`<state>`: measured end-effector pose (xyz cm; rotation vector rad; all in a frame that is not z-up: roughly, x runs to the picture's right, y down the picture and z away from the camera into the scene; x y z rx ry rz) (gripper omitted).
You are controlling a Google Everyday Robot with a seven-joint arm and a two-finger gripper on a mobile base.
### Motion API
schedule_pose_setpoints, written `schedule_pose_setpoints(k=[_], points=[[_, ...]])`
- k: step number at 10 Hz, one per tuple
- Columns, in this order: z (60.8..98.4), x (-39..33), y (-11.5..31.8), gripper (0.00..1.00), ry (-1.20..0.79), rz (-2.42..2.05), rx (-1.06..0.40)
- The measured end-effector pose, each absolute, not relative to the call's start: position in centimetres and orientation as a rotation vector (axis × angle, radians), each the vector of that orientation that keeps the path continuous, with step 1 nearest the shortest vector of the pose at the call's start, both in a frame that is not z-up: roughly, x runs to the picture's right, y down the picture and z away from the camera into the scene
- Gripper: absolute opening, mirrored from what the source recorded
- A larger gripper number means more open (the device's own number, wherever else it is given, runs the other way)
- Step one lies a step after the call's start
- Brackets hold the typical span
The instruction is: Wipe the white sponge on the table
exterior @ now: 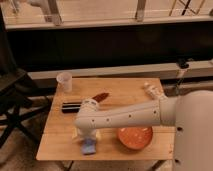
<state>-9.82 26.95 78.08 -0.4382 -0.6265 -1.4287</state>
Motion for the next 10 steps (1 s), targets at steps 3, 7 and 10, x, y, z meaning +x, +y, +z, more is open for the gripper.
schedule_pose_setpoints(k=[3, 7, 10], points=[[78.8, -10.1, 27.4, 0.80, -0.618, -1.440, -0.444], [79.6, -9.6, 27.4, 0.76, -0.610, -1.434, -0.453], [80.0, -9.5, 27.4, 0.47, -0.608, -1.442, -0.450]])
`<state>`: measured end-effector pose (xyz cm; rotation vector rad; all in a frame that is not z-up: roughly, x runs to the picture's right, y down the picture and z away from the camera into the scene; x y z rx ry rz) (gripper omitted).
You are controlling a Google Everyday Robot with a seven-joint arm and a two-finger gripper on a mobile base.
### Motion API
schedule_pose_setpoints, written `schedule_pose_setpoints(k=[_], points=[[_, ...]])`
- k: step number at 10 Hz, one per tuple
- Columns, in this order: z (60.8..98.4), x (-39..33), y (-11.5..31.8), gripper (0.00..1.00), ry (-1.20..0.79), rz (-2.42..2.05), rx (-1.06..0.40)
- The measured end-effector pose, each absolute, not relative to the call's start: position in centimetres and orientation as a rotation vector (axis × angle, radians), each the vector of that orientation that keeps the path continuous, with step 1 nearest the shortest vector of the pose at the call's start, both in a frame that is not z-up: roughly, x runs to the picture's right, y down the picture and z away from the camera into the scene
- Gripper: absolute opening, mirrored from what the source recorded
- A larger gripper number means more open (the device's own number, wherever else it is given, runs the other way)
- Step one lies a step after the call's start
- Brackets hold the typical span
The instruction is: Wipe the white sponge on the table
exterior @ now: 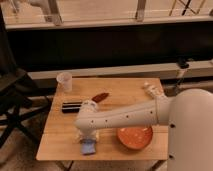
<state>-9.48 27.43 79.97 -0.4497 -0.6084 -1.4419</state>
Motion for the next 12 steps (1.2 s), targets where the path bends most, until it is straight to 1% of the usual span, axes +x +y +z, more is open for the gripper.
schedule_pose_setpoints(k=[1, 2, 4, 5, 12], points=[[80.0, -9.5, 27.4, 0.34, -0.610, -1.442, -0.448], [80.0, -9.6, 27.5, 0.24, -0.612, -1.444, -0.448], [80.0, -9.6, 27.5, 0.06, -0.611, -1.445, -0.447], [80.0, -9.6, 27.5, 0.01, -0.610, -1.449, -0.446], [79.8, -10.6, 28.0, 0.00, -0.604, -1.479, -0.450]])
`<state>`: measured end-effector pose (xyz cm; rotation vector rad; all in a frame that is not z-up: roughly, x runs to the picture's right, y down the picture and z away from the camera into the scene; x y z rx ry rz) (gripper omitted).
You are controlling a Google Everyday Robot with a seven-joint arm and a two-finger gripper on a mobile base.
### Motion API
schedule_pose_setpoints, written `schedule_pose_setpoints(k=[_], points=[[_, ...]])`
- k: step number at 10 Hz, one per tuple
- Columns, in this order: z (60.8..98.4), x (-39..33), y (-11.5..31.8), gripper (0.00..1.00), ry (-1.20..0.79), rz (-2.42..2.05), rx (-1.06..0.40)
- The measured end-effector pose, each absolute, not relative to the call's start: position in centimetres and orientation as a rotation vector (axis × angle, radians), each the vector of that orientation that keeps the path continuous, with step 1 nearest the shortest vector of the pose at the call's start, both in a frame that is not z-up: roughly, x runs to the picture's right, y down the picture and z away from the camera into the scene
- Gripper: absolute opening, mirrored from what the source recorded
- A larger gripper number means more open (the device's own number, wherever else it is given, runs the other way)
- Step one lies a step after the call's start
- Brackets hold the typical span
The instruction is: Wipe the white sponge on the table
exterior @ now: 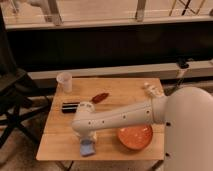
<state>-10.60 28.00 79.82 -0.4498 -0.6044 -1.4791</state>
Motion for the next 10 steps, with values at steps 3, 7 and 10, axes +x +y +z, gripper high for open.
schedule_pose_setpoints(k=[3, 7, 10], points=[[79.7, -10.8, 28.0, 0.00, -0.607, -1.483, -0.447], [79.4, -14.8, 27.8, 0.00, -0.620, -1.532, -0.419], [78.9, -14.6, 26.9, 0.00, -0.604, -1.537, -0.407]])
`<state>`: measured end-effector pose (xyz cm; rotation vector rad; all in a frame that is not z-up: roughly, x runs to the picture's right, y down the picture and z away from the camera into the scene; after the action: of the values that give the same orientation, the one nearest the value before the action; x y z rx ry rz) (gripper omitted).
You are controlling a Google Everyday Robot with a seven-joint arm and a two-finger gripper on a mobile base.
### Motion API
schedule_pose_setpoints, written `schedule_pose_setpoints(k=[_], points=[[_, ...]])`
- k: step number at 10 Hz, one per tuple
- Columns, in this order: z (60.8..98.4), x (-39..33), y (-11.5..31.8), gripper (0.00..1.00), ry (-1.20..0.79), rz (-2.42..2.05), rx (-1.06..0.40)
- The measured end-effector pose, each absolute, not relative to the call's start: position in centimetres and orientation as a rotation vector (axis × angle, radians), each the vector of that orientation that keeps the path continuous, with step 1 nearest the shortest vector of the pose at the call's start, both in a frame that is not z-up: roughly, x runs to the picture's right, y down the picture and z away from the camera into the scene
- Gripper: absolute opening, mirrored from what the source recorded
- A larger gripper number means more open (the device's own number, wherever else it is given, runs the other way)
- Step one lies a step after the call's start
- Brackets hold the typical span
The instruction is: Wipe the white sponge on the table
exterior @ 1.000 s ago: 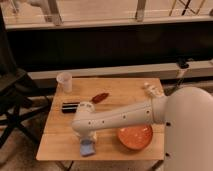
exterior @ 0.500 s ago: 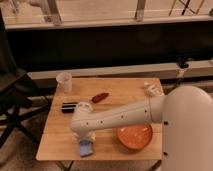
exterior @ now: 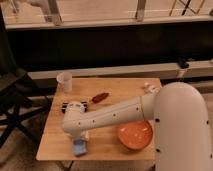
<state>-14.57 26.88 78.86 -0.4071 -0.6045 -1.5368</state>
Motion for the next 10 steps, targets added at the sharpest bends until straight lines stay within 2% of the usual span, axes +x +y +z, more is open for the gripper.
schedule_pose_setpoints(k=[4, 10], points=[[78.9, -15.0, 26.1, 0.00, -0.589, -1.555, -0.402], [81.0, -13.0, 26.1, 0.00, -0.561, -1.536, -0.425]])
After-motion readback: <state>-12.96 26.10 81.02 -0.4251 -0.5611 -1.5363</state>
